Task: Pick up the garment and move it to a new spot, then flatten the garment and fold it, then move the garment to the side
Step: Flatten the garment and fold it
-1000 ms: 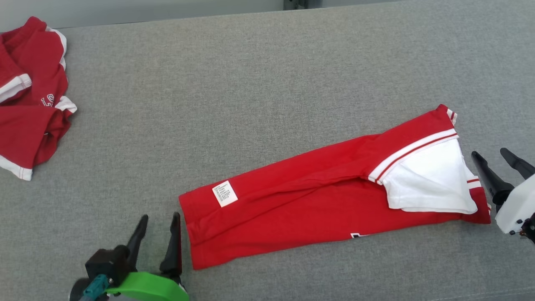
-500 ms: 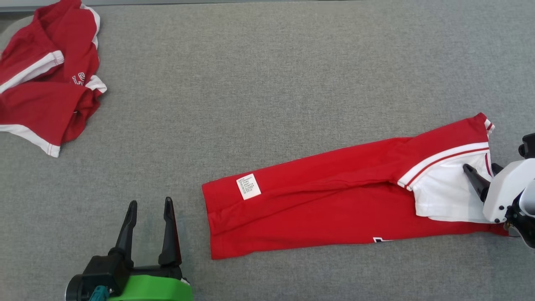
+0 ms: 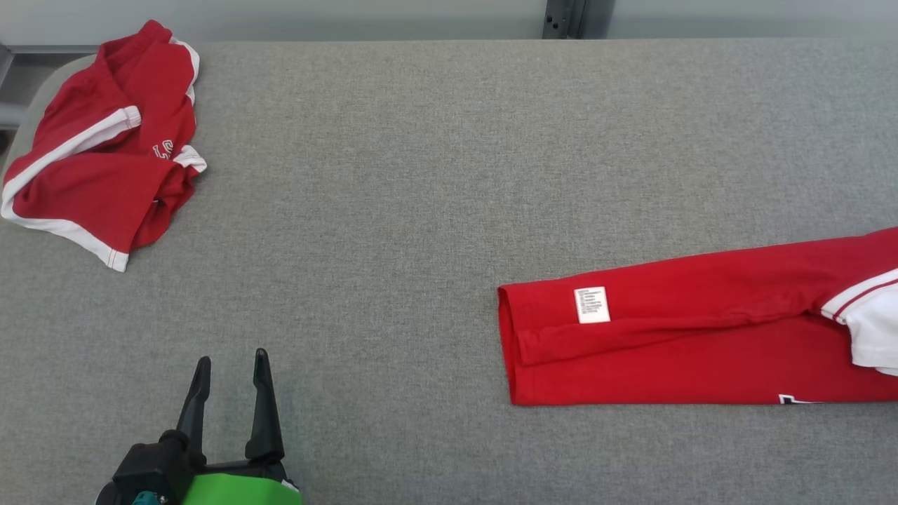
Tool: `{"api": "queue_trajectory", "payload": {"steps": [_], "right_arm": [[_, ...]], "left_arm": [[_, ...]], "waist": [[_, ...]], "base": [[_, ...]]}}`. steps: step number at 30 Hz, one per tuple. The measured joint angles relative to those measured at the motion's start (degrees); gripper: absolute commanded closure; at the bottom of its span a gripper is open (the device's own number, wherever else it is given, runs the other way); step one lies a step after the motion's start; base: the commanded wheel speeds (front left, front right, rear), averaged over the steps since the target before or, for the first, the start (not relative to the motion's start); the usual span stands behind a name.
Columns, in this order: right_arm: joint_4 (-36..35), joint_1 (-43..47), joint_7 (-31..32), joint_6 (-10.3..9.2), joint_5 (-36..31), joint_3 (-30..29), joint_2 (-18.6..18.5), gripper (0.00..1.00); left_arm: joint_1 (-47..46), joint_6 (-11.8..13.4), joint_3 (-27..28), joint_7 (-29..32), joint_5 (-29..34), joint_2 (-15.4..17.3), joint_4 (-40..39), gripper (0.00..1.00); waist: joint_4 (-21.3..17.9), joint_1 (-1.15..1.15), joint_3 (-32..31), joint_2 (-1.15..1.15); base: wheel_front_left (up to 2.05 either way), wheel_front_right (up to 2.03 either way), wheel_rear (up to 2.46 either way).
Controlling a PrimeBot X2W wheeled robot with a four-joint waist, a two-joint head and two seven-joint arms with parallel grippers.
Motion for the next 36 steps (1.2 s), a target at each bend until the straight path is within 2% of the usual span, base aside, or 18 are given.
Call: {"api": "queue_trajectory", "payload": {"steps": [4, 9, 11, 14, 20, 24, 27, 35, 36], "right_arm": [[-7.88, 3.01, 1.79, -0.07, 3.98, -2.07, -2.4, 1.0], [-26.66, 9.78, 4.25, -0.05, 6.95, 0.38, -2.04, 1.0], [-32.32, 11.1, 4.66, -0.07, 6.25, 2.23, 0.15, 1.0], [-37.46, 11.04, 4.97, -0.05, 3.07, 6.25, 6.33, 1.0], [-36.01, 7.11, 4.49, -0.07, -4.64, 15.27, 22.21, 1.0], [-31.25, 5.48, 2.44, -0.07, -8.43, 18.36, 29.18, 1.0], [-28.64, 4.99, 0.94, -0.07, -9.48, 19.83, 32.38, 1.0], [-24.64, 3.15, -0.87, -0.07, -10.11, 21.72, 35.01, 1.0], [-24.57, 3.04, -1.77, -0.07, -10.12, 21.84, 35.37, 0.25]], "left_arm": [[0.41, 0.53, -0.46, 0.0, -1.31, -0.02, 0.04, 0.0], [2.29, 1.44, -0.99, 0.0, -2.64, -0.01, 0.15, 0.0], [2.26, 1.53, -1.56, 0.0, -2.8, -0.03, 0.2, 0.0], [1.91, 1.55, -2.58, 0.0, -3.07, -0.04, 0.73, 0.0], [0.05, 1.62, -4.53, -0.01, -3.02, -0.07, 1.58, 0.0], [-0.08, 1.67, -5.24, 0.0, -2.15, -0.05, 2.46, 0.0], [-0.05, 1.67, -5.7, -0.01, -2.05, -0.08, 2.55, 0.0], [0.13, 2.07, -6.21, -0.01, -2.07, -0.07, 3.42, 0.0], [0.14, 2.07, -6.15, -0.01, -2.07, -0.07, 3.49, 0.0]], "waist": [[0.53, 0.0, -1.27, 0.0], [0.29, 0.0, -2.48, 0.0], [-0.23, 0.0, -2.47, 0.0], [-1.26, 0.0, -2.1, 0.0], [-2.19, 0.0, -0.47, 0.0], [-2.13, 0.0, 0.35, 0.0], [-1.71, 0.0, 0.54, 0.0], [-1.63, 0.0, 0.62, 0.0], [-1.75, 0.0, 0.56, 0.0]], "base": [[0.0, 0.0, 0.0], [0.0, 0.0, 0.0], [0.0, 0.0, 0.0], [0.0, 0.0, 0.0], [0.0, 0.0, 0.0], [0.0, 0.0, 0.0], [0.0, 0.0, 0.0], [0.0, 0.0, 0.0], [0.0, 0.0, 0.0]]}}
